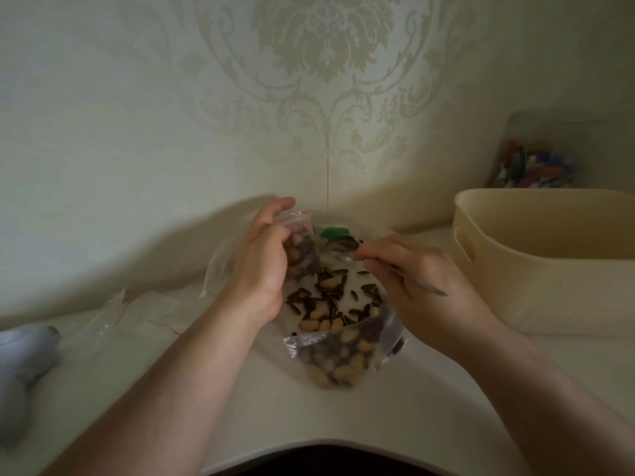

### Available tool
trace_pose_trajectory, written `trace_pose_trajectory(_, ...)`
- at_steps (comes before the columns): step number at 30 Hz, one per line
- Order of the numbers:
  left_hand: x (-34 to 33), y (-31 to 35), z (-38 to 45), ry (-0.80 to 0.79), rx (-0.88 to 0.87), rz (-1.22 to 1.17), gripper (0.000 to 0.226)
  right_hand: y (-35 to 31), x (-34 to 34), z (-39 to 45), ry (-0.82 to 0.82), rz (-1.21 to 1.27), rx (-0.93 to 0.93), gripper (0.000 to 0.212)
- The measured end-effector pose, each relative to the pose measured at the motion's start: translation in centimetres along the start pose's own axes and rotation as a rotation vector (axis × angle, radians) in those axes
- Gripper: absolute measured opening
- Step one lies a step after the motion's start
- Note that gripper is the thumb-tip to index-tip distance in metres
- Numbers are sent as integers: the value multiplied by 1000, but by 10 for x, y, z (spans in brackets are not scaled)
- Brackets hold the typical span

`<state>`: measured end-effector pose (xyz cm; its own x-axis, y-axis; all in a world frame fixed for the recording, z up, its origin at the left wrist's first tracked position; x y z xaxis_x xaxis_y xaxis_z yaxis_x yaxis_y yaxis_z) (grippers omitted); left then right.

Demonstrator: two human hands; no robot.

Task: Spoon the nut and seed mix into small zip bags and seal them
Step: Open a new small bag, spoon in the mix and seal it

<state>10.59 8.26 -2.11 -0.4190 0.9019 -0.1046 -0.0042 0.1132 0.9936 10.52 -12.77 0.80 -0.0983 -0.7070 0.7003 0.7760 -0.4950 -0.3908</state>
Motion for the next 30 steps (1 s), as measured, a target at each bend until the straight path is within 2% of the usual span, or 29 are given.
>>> trace_pose_trajectory(3, -1, -3, 1, -42, 114, -192, 48, 6, -8, -2, -130, -76, 47, 29)
trace_pose_trajectory(5, -5, -3, -2, -97, 154, -256, 45, 9, -11, -3, -150, -91, 78, 35)
trace_pose_trajectory(7, -7, -1, -2, -139, 142, -177, 37, 6, -7, -1, -59, -15, 62, 27)
trace_pose_trajectory(9, -5, -2, -1, -152, 92, 19, 32, 9, 4, 0, 70, 36, -36, 24)
trace_pose_trajectory(12, 3, 1, 1, -109, -17, 283, 44, 8, 3, -1, 81, -34, -91, 26)
trace_pose_trajectory(15, 3, -2, 3, -67, -42, 415, 52, 5, -3, -2, 51, -16, -90, 27)
trace_pose_trajectory(17, 1, -9, 5, -55, -10, 428, 56, 4, -7, -2, 23, 3, -90, 27)
trace_pose_trajectory(22, -1, -16, 9, -41, 32, 332, 56, -1, -10, -2, -26, 61, -154, 55)
trace_pose_trajectory(25, 0, -14, 8, -50, 28, 303, 53, 0, -8, -2, 15, 86, -192, 49)
trace_pose_trajectory(30, 3, -4, 5, -72, -70, 332, 46, 0, 15, -2, 193, 134, -186, 40)
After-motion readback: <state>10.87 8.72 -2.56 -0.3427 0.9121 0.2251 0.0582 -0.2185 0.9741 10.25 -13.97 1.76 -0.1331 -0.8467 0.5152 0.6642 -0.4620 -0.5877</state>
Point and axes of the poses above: each hand's wrist, its own z-axis towards the middle knuckle, its own x-axis out of the back of the hand, y = z × x, the point moved 7 cm from there along z, towards the middle knuckle, and after that the axes turned 4 degrees about x, right-handed, at the moved point
